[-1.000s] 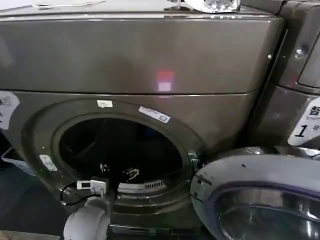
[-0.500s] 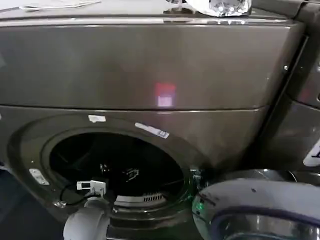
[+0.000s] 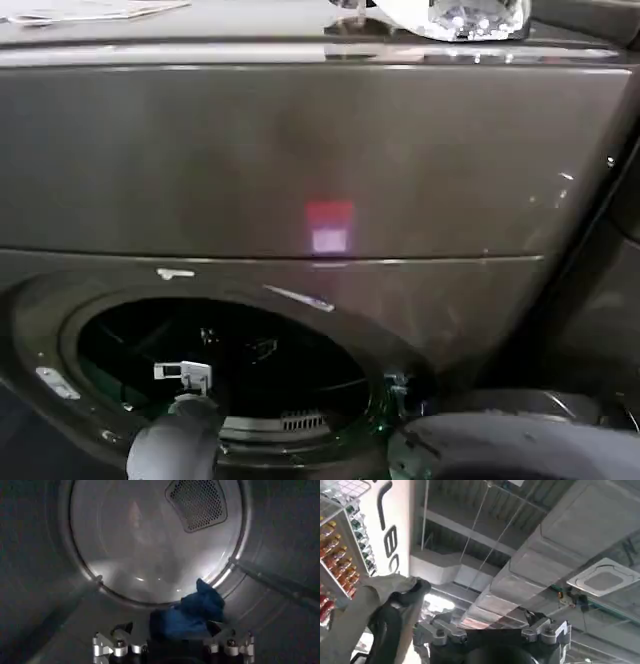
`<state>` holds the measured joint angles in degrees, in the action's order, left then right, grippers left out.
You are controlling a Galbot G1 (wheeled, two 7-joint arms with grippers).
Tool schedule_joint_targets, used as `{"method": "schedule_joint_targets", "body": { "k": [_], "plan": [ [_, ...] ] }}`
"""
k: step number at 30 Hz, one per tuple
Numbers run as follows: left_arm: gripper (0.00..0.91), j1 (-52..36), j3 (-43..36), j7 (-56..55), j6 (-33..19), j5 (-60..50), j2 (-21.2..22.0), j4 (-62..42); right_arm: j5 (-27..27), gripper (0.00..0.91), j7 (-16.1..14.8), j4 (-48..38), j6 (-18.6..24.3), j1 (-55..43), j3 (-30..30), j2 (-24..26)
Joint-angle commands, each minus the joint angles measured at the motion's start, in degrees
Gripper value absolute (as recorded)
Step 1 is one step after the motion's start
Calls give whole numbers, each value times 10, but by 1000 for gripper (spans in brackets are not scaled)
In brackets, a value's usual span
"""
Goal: Grasp the clothes from the dryer.
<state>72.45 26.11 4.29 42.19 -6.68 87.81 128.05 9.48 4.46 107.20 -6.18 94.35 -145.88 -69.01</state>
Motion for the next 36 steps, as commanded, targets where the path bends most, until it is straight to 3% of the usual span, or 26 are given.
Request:
{"method": "schedule_joint_targets", "body": {
  "k": [1,8,15,20,25,36],
  "plan": [
    [907,-19,-3,-1,28,-2,2,-9,0,907,-1,1,2,0,0,-1],
    [907,-108,-36,-33,26,6,23,-104,0,907,-2,6,3,-1,1,-2],
    [907,-211,-50,-79,-37,-4,37,-251,-1,907,-4,6,5,-5,8,0],
    [907,-297,-30,-79,-41,63,34,-334,-2,907,-6,8,4,-7,13,2],
    [907,-356,-12,-81,-113,59,42,-451,-2,907,-6,8,4,-13,22,3],
    [907,-473,7,-93,-204,21,72,-662,1,907,-6,10,3,-8,20,4]
  ]
}}
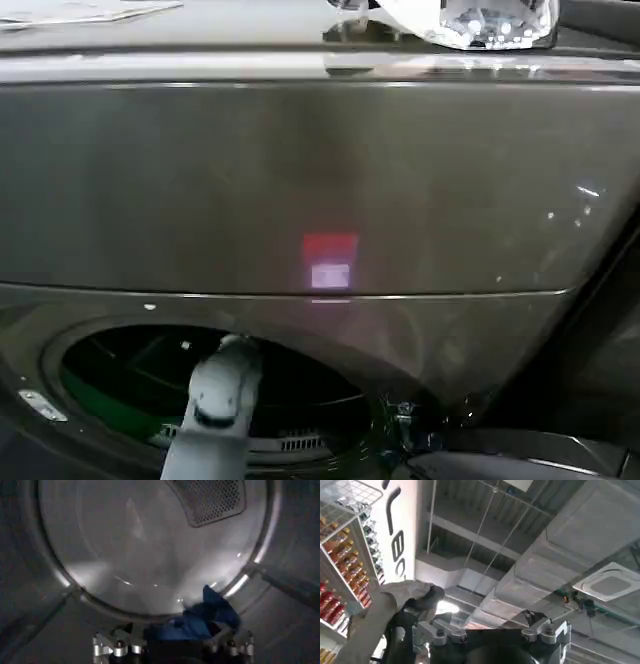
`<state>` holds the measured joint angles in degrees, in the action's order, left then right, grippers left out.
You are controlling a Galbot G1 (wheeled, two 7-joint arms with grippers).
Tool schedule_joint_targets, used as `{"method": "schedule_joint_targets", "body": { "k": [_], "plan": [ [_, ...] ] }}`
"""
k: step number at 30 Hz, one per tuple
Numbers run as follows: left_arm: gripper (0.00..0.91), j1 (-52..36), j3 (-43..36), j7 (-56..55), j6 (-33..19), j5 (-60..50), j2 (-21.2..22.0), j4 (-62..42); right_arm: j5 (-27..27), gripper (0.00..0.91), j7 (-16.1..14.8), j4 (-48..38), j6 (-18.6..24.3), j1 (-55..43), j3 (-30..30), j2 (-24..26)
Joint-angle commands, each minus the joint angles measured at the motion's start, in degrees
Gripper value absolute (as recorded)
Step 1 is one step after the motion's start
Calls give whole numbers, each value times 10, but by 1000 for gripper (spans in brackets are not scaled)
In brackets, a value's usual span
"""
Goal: Grasp the clothes from the dryer.
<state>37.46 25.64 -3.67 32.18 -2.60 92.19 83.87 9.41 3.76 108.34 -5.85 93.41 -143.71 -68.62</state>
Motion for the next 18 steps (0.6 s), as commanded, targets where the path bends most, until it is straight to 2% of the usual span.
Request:
{"method": "schedule_joint_targets", "body": {
  "k": [1,6,18],
  "plan": [
    [907,-131,12,-12,-107,-20,28,-236,2,907,0,-1,0,2,-1,1],
    [907,-176,12,-4,-166,-25,28,-316,3,907,1,1,0,3,-1,2],
    [907,-223,18,0,-203,-32,28,-386,3,907,1,0,-2,3,-4,10]
  ]
}}
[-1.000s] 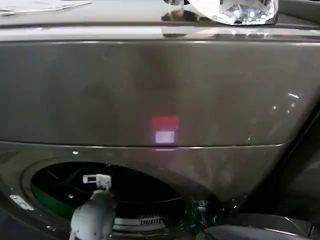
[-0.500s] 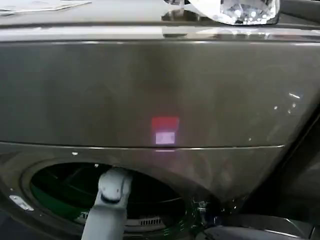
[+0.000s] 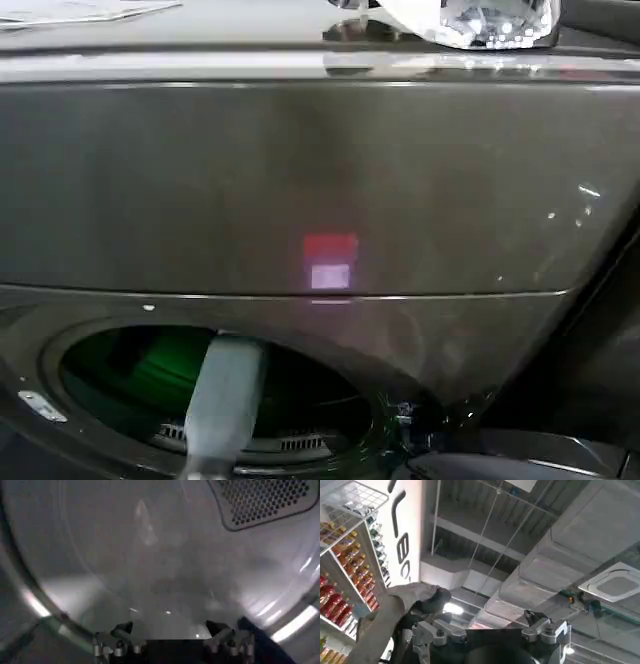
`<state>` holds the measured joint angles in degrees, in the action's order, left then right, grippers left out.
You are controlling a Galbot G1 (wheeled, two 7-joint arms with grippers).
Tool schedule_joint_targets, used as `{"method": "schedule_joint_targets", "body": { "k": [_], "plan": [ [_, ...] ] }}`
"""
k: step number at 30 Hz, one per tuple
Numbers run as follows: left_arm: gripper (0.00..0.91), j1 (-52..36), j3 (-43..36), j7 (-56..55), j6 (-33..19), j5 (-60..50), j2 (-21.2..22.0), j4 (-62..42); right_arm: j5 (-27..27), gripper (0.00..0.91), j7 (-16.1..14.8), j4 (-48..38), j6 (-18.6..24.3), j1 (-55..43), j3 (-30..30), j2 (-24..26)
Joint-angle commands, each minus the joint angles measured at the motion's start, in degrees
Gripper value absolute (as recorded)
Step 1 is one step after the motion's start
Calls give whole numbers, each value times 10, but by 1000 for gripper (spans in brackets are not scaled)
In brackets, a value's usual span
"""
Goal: Grasp the clothes from the dryer.
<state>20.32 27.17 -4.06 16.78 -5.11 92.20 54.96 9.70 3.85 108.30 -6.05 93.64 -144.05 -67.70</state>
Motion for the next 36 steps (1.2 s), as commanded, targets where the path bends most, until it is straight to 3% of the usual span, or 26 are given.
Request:
{"method": "schedule_joint_targets", "body": {
  "k": [1,15,18,21,30,33,36],
  "plan": [
    [907,-52,2,7,-49,-8,28,-97,1,907,0,0,0,1,-1,1],
    [907,-98,11,30,-71,-61,28,-203,1,907,0,3,-1,-1,3,3],
    [907,-101,9,74,-39,-128,28,-201,1,907,0,5,-1,0,3,2],
    [907,-101,9,152,-46,-233,28,-198,3,907,0,4,-1,4,0,2],
    [907,-115,-2,319,-79,-468,28,-182,6,907,0,5,0,7,-4,1],
    [907,-132,7,356,-128,-518,28,-209,5,907,-1,4,1,8,-4,-2],
    [907,-139,10,431,-142,-561,28,-210,4,907,-1,2,1,7,-3,-2]
  ]
}}
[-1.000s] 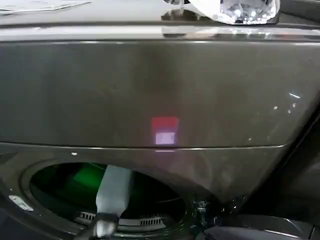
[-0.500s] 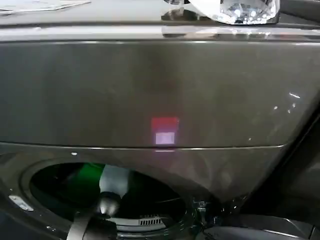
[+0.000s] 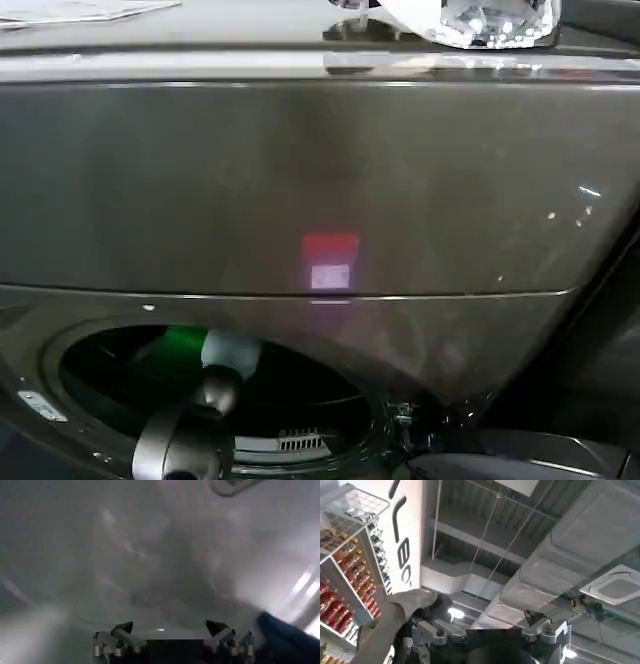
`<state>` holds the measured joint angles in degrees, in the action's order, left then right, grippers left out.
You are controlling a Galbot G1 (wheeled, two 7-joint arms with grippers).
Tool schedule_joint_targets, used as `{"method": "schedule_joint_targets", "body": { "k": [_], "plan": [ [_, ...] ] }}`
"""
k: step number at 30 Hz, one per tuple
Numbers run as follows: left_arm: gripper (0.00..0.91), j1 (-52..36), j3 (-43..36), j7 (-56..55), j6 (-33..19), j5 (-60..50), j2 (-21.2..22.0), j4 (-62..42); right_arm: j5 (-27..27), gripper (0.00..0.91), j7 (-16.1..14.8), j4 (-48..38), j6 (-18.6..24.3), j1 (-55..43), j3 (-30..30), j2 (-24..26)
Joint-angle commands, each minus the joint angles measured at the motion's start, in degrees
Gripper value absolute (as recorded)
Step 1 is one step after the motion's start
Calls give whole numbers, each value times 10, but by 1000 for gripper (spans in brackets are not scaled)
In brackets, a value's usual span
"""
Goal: Grasp the clothes from the dryer.
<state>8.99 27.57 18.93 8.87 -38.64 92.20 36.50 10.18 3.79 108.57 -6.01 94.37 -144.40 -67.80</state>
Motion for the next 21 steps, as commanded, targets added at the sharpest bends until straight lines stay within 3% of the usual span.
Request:
{"method": "schedule_joint_targets", "body": {
  "k": [1,9,21],
  "plan": [
    [907,-27,9,214,-68,-255,28,-27,-1,907,-1,-1,1,-1,1,-1],
    [907,-32,22,282,-106,-437,28,-33,-4,907,-3,-8,3,-6,4,-4],
    [907,-52,40,363,-116,-556,28,-56,-7,907,-5,-14,6,-9,7,-3]
  ]
}}
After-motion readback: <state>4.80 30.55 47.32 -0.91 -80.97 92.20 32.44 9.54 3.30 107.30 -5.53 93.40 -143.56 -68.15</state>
